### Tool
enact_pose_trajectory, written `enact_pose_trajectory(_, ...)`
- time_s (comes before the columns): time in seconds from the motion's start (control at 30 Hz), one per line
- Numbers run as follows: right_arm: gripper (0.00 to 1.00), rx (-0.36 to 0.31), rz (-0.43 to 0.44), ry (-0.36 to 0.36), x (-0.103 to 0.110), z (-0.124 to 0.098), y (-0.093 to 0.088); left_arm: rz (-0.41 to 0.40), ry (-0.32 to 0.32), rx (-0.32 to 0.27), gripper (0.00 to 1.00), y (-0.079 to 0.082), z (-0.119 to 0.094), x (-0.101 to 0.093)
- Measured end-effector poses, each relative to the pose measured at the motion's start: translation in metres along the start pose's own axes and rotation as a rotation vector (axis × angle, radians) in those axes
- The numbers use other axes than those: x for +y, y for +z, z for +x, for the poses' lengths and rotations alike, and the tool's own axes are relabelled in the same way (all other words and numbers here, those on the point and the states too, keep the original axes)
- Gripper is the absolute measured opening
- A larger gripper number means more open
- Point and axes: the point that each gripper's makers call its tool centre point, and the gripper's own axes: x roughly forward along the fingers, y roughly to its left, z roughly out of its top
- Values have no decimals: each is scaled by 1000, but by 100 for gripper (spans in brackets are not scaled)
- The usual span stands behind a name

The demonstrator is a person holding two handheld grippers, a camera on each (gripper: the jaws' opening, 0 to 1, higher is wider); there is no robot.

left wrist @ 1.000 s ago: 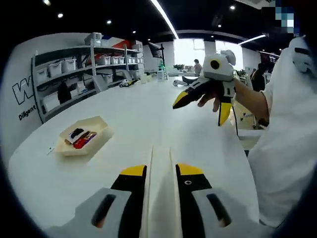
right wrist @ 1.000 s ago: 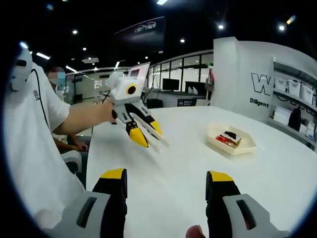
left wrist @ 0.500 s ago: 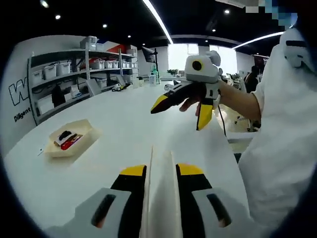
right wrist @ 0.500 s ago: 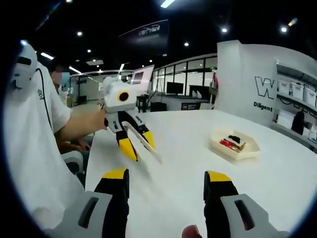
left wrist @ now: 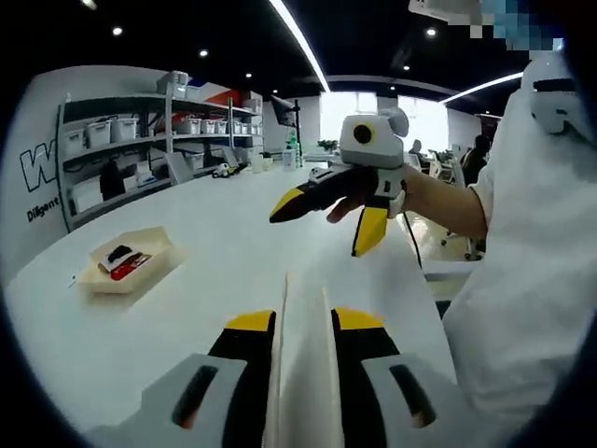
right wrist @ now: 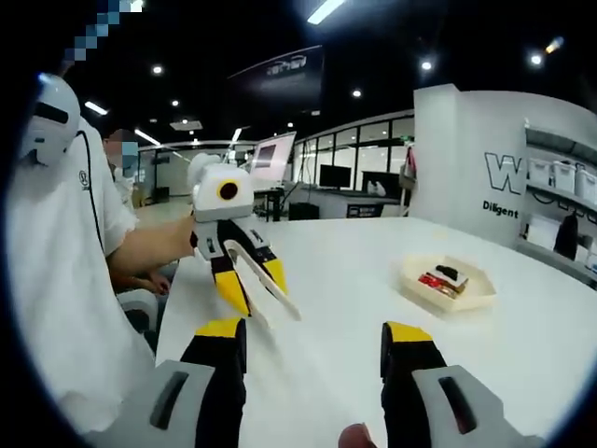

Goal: Place the target food into the container with the food tongs after gripping and lifting it, then release it inside without dropping or visibly crushing the food.

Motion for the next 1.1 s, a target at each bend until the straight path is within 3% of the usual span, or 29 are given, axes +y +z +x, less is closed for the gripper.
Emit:
enact_pose_trajectory(0.53,44,-28,-33,87,9,15,3,7,-26,-40,21,9,-6,-2)
enact_pose_trajectory(1.1,29,-69,-65,275,39,21,4,9,-171,-144,21,28,-9,-25)
